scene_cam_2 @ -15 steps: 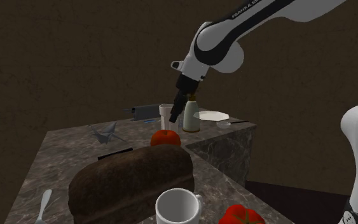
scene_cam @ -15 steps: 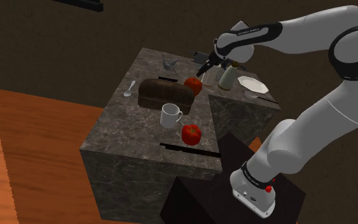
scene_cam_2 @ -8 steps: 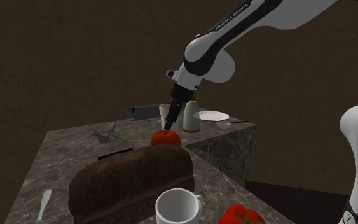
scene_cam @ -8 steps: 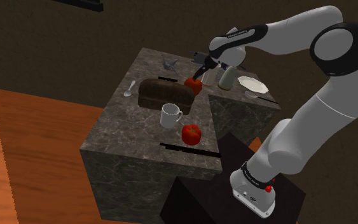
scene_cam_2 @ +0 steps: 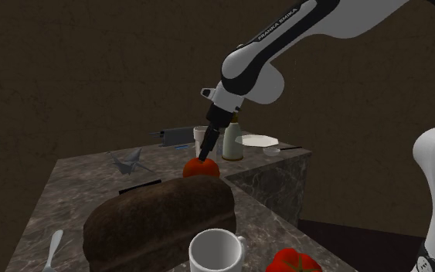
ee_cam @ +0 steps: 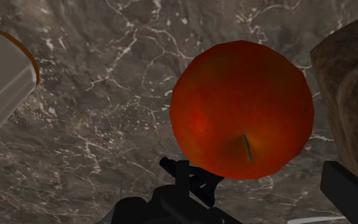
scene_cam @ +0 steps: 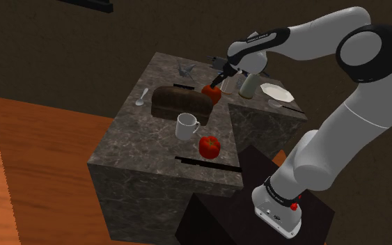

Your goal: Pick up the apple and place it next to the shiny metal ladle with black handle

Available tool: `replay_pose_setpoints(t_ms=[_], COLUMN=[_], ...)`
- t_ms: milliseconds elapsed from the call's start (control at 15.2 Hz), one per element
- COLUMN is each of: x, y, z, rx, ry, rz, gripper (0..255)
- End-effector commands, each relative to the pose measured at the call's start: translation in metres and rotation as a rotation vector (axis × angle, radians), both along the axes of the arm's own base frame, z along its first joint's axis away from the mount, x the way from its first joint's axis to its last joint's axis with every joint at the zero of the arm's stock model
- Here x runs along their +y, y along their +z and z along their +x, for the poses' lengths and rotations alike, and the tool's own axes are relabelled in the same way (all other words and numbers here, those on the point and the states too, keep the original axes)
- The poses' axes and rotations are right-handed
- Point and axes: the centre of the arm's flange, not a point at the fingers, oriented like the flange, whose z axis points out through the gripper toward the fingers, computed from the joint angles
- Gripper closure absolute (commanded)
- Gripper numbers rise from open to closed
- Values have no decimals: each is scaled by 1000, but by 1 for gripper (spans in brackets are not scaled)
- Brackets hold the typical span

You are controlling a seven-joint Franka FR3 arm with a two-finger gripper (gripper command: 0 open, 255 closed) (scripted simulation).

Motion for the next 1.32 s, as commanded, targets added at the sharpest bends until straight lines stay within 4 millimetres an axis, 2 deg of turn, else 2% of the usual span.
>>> replay_pose_setpoints(t_ms=[0, 594, 1254], x=[0, 0, 0], y=[0, 0, 53], z=[0, 0, 0], rx=[0, 0, 0], ry=[0, 0, 0], rz=[0, 0, 0], gripper=[255, 255, 255])
